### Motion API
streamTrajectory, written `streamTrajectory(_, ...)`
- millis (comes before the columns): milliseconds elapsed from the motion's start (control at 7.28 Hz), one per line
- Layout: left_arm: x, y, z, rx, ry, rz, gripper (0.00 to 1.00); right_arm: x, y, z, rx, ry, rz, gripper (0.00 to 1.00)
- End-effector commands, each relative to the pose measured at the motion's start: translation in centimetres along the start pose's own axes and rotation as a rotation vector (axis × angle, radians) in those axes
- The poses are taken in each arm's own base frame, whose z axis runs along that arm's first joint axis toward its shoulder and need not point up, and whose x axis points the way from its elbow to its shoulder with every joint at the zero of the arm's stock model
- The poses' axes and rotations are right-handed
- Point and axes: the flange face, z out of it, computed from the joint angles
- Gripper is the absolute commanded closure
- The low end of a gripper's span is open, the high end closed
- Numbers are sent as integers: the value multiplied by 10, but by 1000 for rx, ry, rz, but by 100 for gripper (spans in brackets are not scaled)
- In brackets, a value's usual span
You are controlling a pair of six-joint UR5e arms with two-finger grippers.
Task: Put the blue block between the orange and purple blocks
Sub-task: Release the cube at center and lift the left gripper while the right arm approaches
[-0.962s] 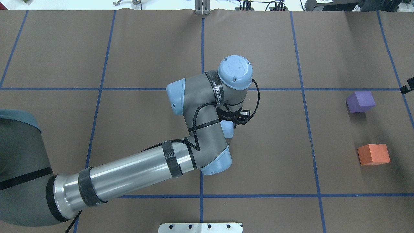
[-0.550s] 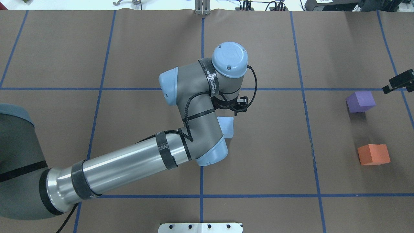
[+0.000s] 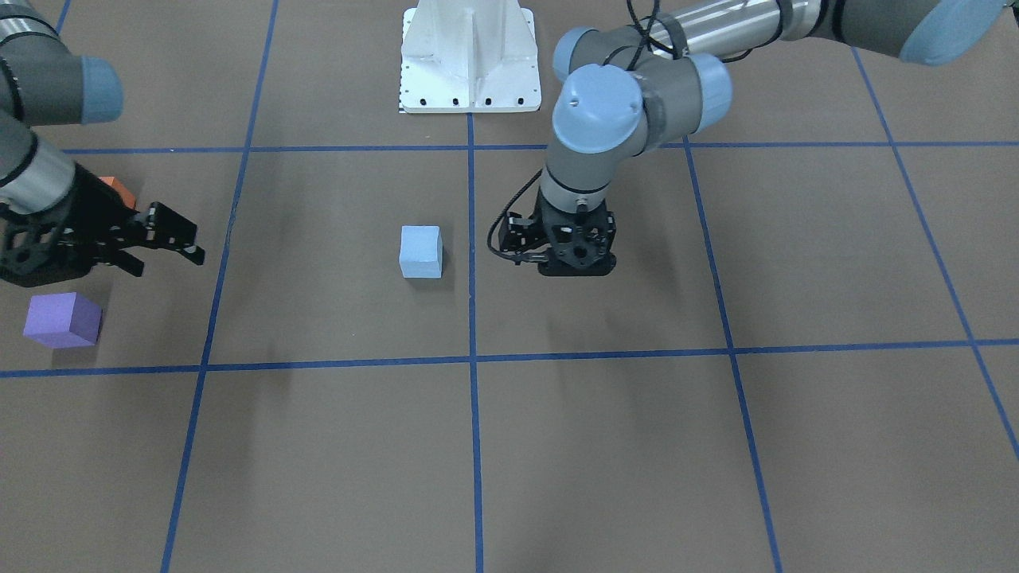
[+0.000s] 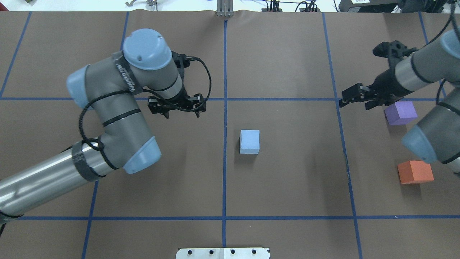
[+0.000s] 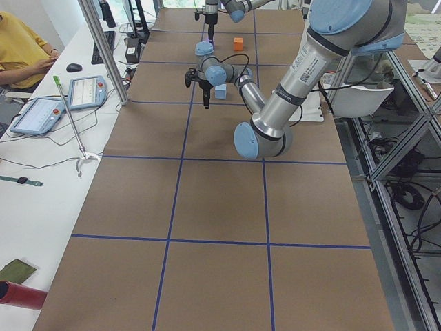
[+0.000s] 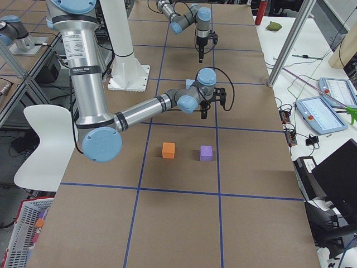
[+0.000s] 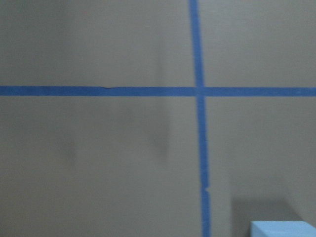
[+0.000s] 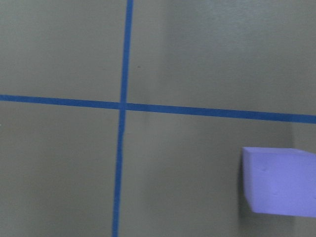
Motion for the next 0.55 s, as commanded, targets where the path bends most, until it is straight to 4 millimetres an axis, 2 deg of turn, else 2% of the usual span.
streamTrajectory(0,-101,8,-10,-6,-28,47,0,-144,42,59,30,-43,155,0)
streamTrajectory(137,-109,8,-8,-7,-33,27,0,-200,60,81,87,-22,206,0)
streamTrajectory(275,-121,10,-3,-14,-45,30,0,-240,64,89,90,26,233,0)
streamTrajectory(412,-119,10,-3,-13,-42,24,0,-252,67,97,78,43,232,0)
